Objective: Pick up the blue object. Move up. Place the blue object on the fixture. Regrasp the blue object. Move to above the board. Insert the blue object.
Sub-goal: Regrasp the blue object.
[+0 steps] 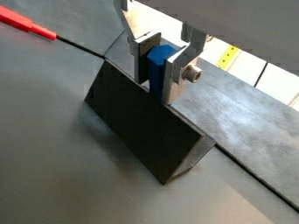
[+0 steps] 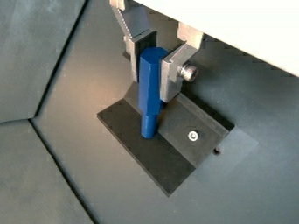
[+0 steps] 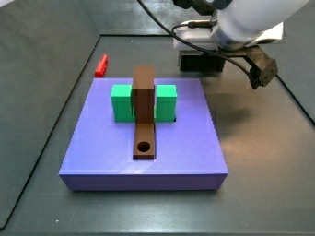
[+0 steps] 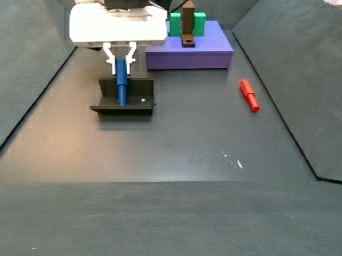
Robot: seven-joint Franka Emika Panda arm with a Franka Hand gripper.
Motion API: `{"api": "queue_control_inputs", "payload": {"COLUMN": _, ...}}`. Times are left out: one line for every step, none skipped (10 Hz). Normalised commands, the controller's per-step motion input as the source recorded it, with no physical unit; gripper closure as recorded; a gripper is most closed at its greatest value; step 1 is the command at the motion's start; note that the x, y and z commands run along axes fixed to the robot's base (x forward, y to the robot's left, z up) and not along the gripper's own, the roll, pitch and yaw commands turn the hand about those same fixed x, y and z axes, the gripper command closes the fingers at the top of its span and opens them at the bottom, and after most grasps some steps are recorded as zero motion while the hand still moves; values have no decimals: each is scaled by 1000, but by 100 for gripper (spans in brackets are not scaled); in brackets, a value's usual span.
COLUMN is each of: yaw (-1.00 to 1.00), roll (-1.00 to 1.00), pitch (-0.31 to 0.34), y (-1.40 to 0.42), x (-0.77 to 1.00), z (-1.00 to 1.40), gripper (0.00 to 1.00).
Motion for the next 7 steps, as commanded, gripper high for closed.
{"api": "queue_control_inputs", "payload": {"yaw": 0, "roll": 0, "pitch": 0, "y": 0, "x": 0, "z": 0, "gripper": 100}}
{"api": "queue_control_inputs", "payload": {"yaw": 0, "roll": 0, "pitch": 0, "y": 0, "x": 0, "z": 0, "gripper": 100}}
{"api": "queue_control_inputs", "payload": {"yaw": 0, "roll": 0, "pitch": 0, "y": 0, "x": 0, "z": 0, "gripper": 100}}
{"api": "queue_control_inputs", "payload": {"yaw": 0, "roll": 0, "pitch": 0, "y": 0, "x": 0, "z": 0, "gripper": 100}}
{"api": "queue_control_inputs", "payload": {"yaw": 0, "roll": 0, "pitch": 0, "y": 0, "x": 0, "z": 0, "gripper": 100}}
{"api": "queue_control_inputs", "payload": {"yaw": 0, "roll": 0, "pitch": 0, "y": 0, "x": 0, "z": 0, "gripper": 100}}
{"api": "queue_control_inputs", "payload": {"yaw": 0, "roll": 0, "pitch": 0, "y": 0, "x": 0, "z": 0, "gripper": 100}}
